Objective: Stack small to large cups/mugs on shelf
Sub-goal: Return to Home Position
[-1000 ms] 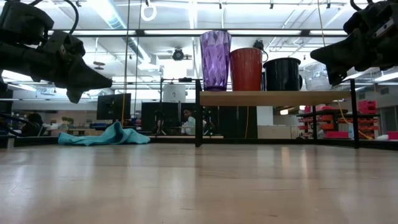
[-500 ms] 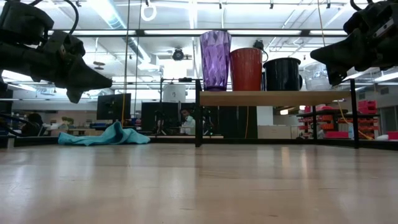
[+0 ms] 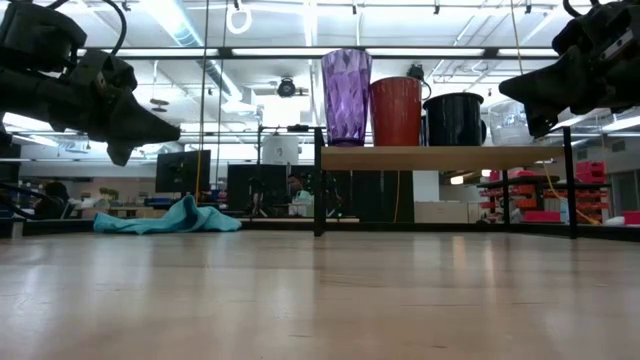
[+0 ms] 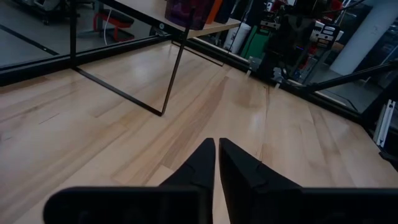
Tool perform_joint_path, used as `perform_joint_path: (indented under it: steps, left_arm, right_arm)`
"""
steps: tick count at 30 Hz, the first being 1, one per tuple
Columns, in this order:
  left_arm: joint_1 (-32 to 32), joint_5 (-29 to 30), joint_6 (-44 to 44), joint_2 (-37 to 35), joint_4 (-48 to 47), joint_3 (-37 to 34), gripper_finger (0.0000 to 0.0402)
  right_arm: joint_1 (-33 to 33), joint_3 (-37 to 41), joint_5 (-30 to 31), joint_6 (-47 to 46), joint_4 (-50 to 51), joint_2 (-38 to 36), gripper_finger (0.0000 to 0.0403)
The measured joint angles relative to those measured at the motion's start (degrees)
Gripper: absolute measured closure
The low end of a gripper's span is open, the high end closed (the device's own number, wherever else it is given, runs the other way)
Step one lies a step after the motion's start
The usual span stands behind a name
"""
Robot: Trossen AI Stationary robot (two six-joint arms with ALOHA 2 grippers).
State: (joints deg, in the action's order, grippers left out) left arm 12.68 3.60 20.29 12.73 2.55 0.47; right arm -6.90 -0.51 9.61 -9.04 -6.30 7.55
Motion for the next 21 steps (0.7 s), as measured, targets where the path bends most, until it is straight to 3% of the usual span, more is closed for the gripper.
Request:
perform_joint_path:
  steps: [21]
  left_arm:
    - [-0.01,-0.02,0.00,0.00,0.00,0.00,0.0375]
  right_arm:
    - [0.02,0.00,0.00,0.00,0.01,0.00,0.0387]
